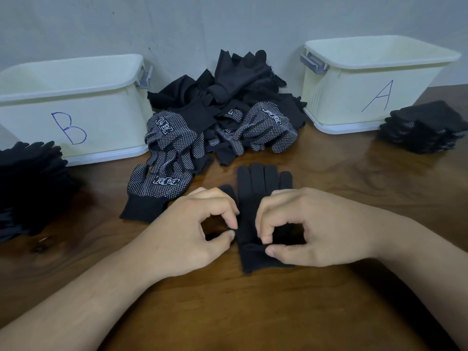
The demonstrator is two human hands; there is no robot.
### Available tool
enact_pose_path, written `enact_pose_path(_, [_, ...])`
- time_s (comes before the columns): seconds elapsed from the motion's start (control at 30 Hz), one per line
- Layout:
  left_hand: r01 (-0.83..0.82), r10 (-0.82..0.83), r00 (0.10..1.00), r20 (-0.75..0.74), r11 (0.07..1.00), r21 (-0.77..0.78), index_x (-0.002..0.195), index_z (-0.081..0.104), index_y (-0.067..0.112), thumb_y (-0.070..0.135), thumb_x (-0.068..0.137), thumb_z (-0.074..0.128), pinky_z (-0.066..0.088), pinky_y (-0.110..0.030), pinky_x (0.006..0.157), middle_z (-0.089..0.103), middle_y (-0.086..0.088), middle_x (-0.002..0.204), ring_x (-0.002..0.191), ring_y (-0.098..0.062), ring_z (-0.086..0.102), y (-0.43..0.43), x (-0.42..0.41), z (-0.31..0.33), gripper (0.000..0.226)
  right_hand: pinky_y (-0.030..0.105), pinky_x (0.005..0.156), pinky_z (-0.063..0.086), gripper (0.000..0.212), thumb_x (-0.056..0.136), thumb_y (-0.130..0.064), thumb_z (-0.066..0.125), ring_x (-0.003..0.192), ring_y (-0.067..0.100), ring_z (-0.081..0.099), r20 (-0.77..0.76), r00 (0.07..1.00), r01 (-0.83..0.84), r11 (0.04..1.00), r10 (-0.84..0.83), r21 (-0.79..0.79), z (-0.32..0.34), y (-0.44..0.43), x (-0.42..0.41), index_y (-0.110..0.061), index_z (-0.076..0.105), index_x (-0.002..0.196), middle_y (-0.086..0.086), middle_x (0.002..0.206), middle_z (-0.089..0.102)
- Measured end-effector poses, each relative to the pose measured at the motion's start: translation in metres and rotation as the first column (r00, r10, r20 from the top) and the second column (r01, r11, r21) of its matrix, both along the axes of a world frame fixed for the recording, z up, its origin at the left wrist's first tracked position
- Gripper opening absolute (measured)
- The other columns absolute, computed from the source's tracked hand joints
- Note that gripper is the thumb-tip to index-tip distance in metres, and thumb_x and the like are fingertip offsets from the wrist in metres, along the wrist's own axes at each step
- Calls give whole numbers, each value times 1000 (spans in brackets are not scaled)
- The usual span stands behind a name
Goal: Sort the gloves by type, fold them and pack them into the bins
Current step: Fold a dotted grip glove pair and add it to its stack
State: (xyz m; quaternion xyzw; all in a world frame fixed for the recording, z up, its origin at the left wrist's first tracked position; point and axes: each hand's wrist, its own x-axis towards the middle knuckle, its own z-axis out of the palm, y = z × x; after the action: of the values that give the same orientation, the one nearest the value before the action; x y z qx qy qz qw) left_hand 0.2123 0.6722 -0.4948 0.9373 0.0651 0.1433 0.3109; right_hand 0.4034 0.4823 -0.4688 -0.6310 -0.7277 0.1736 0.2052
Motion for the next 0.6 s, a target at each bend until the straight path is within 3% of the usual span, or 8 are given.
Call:
enact_pose_path(0.17, [32,-34,998,54,998,51,78,73,34,34,88,74,51,-37,95,69,20,113,115,-15,63,-1,-2,-1,10,28,96,51,18,86,-46,88,114,5,65,-73,997,-9,997,3,-74,10,-4,4,-33,82,97,-20,116,69])
enact_pose_path(0.27, [-4,-8,992,124,995,97,69,74,34,46,91,74,51,-29,89,71,22,104,112,-11,64,-3,-1,-2,25,16,99,43,20,84,-51,87,113,-1,62,21,1000,-13,997,15,-74,11,-3,3,-37,81,97,-25,119,67])
enact_pose_path(0.33, [-12,-3,994,113,991,136,71,73,35,52,89,74,51,-26,89,69,24,103,113,-8,62,-5,0,-4,25,7,92,36,20,85,-55,84,105,-2,60,120,993,-7,999,13,-51,9,-3,-1,-39,78,95,-26,117,66])
enact_pose_path(0.5, [1,-21,995,102,981,191,89,69,37,46,88,79,42,-22,98,59,24,112,116,-8,54,-7,0,-5,14,27,80,50,18,84,-56,66,92,6,58,226,974,21,1000,-22,6,8,-5,-15,-39,68,88,-23,109,64])
enact_pose_path(0.6, [7,-22,996,87,987,163,104,68,37,39,88,81,38,-22,107,58,25,123,128,-9,50,-7,1,-3,21,35,74,54,16,82,-52,60,92,7,55,274,962,18,1000,-21,11,7,-5,-19,-38,64,88,-22,106,61])
